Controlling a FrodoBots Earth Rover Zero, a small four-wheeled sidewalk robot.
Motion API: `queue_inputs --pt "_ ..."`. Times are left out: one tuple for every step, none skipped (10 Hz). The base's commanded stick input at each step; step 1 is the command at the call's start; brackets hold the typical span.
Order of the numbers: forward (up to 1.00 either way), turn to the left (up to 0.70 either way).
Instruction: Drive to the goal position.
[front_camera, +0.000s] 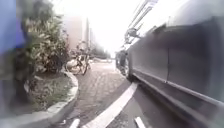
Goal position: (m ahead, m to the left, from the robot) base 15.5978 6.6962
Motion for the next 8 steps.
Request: queue_inputs --pt "0.7 0.0" --pt "0.7 0.0" --pt "0.7 0.0" --pt "0.7 0.0" --pt "0.7 0.04" --pt "0.7 0.1" --pt "0.7 0.14" --pt "0.7 0.11"
